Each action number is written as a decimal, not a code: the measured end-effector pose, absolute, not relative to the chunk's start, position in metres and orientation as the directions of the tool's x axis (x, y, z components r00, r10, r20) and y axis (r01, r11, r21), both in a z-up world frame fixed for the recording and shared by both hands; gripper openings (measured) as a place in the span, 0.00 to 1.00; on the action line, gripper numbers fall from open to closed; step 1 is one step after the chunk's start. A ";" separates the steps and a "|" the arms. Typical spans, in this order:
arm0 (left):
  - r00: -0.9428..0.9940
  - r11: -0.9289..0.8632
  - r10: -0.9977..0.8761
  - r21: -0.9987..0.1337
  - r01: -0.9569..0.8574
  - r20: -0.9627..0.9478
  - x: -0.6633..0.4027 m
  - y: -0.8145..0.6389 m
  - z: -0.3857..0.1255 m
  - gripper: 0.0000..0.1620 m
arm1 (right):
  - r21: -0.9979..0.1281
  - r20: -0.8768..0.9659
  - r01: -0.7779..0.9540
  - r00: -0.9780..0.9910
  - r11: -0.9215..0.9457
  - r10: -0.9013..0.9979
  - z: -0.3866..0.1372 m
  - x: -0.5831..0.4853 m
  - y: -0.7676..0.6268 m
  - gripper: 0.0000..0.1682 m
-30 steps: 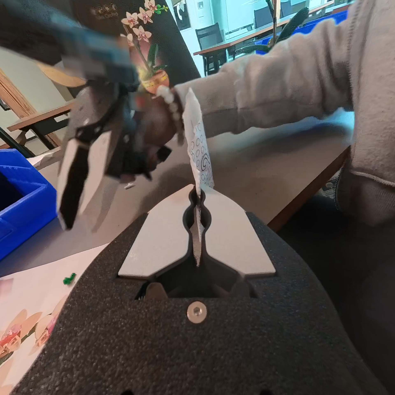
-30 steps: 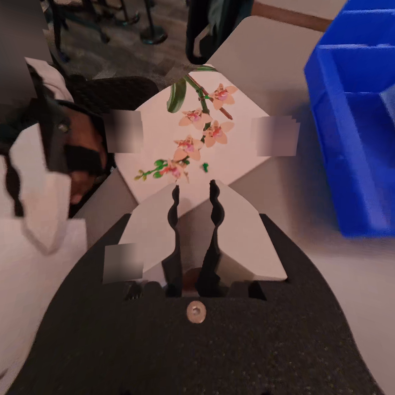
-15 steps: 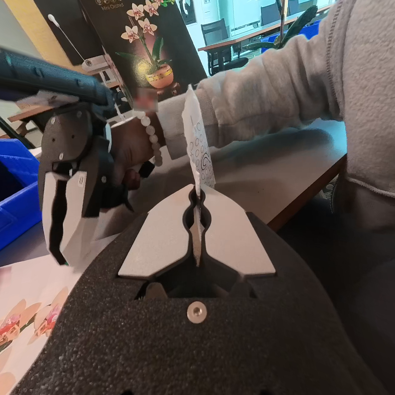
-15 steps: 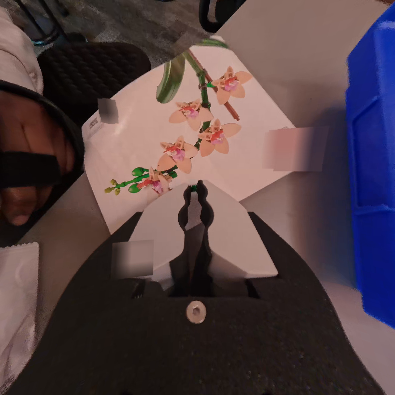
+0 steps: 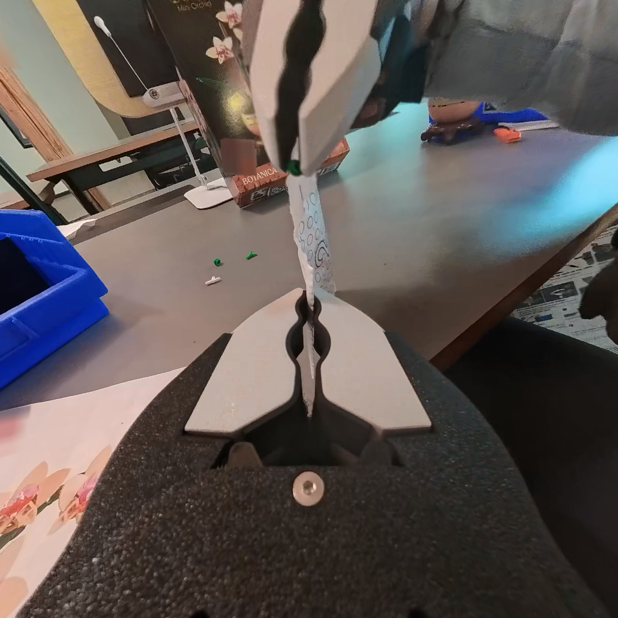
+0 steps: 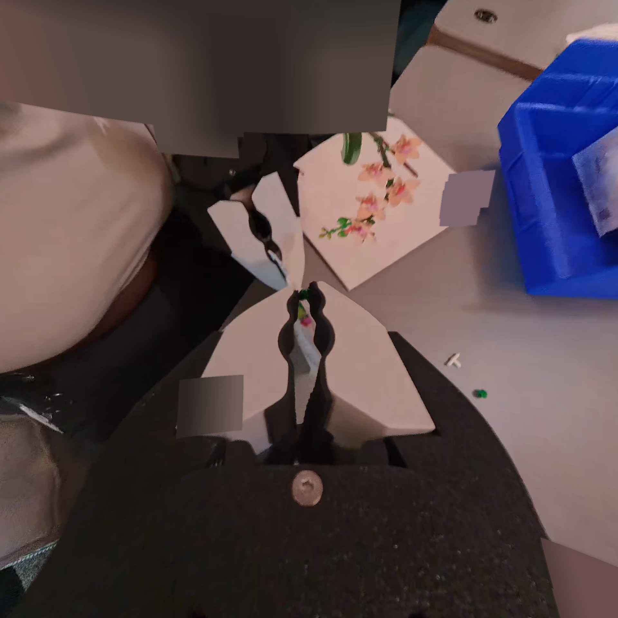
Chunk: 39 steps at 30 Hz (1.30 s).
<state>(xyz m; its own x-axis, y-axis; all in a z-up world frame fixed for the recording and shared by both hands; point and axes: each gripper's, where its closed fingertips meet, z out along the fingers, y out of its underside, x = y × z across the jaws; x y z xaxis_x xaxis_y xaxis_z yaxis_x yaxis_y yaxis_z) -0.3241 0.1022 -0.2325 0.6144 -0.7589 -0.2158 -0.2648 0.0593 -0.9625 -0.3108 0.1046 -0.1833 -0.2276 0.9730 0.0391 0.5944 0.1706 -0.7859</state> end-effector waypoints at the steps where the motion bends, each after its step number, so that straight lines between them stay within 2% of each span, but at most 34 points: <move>1: 0.614 0.061 -0.758 -0.962 -0.266 -0.218 -0.324 0.102 -0.232 0.00 | -0.777 0.040 0.606 -0.223 0.171 0.974 -0.186 -0.308 0.103 0.04; 8: 0.611 0.079 -0.753 -0.955 -0.285 -0.245 -0.322 0.100 -0.231 0.00 | -0.747 0.092 0.637 -0.186 0.192 0.978 -0.191 -0.303 0.110 0.05; 14: 0.612 0.076 -0.754 -0.957 -0.281 -0.240 -0.323 0.100 -0.231 0.00 | -0.753 0.094 0.630 -0.185 0.192 0.978 -0.190 -0.300 0.112 0.12; 16: 0.612 0.076 -0.754 -0.957 -0.280 -0.239 -0.322 0.101 -0.231 0.00 | -0.754 0.094 0.628 -0.188 0.193 0.978 -0.189 -0.300 0.111 0.12; 17: 0.613 0.076 -0.753 -0.957 -0.280 -0.239 -0.322 0.101 -0.231 0.00 | -0.770 0.109 0.606 -0.181 0.198 0.977 -0.185 -0.299 0.111 0.08; 19: 0.613 0.076 -0.753 -0.957 -0.279 -0.238 -0.322 0.101 -0.231 0.00 | -0.875 0.127 0.447 -0.159 0.186 0.979 -0.159 -0.303 0.111 0.03; 21: 0.613 0.075 -0.754 -0.958 -0.275 -0.235 -0.322 0.101 -0.231 0.00 | -0.985 0.086 0.143 -0.080 0.097 0.993 -0.116 -0.296 0.122 0.03; 23: 0.613 0.073 -0.756 -0.960 -0.270 -0.230 -0.322 0.101 -0.231 0.00 | -0.983 0.047 -0.175 0.014 0.049 0.999 -0.082 -0.271 0.144 0.05; 24: 0.614 0.073 -0.756 -0.961 -0.268 -0.229 -0.322 0.101 -0.231 0.00 | -0.961 0.055 -0.266 0.085 0.076 0.995 -0.076 -0.257 0.155 0.07; 25: 0.614 0.074 -0.756 -0.961 -0.266 -0.228 -0.322 0.101 -0.231 0.00 | -0.956 0.051 -0.273 0.199 0.105 0.979 -0.081 -0.248 0.171 0.09; 26: 0.614 0.074 -0.756 -0.961 -0.265 -0.227 -0.323 0.101 -0.231 0.00 | -0.972 0.088 -0.183 0.288 0.145 0.954 -0.098 -0.244 0.185 0.11; 28: 0.613 0.072 -0.758 -0.962 -0.262 -0.223 -0.323 0.101 -0.231 0.00 | -0.985 0.138 0.138 0.304 0.100 0.942 -0.158 -0.248 0.201 0.15; 30: 0.611 0.072 -0.760 -0.963 -0.260 -0.222 -0.322 0.102 -0.231 0.00 | -0.903 0.079 0.424 0.318 -0.068 0.945 -0.220 -0.248 0.216 0.27; 32: 0.612 0.072 -0.759 -0.963 -0.260 -0.222 -0.322 0.102 -0.231 0.00 | -0.776 0.003 0.599 0.317 -0.198 0.948 -0.262 -0.245 0.223 0.28; 33: 0.614 0.071 -0.758 -0.963 -0.259 -0.221 -0.322 0.102 -0.231 0.00 | -0.738 -0.002 0.637 0.330 -0.224 0.944 -0.274 -0.245 0.230 0.23; 35: 0.618 0.069 -0.756 -0.964 -0.257 -0.218 -0.323 0.102 -0.230 0.00 | -0.740 -0.006 0.639 0.310 -0.213 0.951 -0.280 -0.252 0.237 0.18; 39: 0.620 0.063 -0.755 -0.965 -0.256 -0.214 -0.323 0.104 -0.231 0.00 | -0.743 -0.022 0.638 0.278 -0.202 0.960 -0.285 -0.265 0.242 0.13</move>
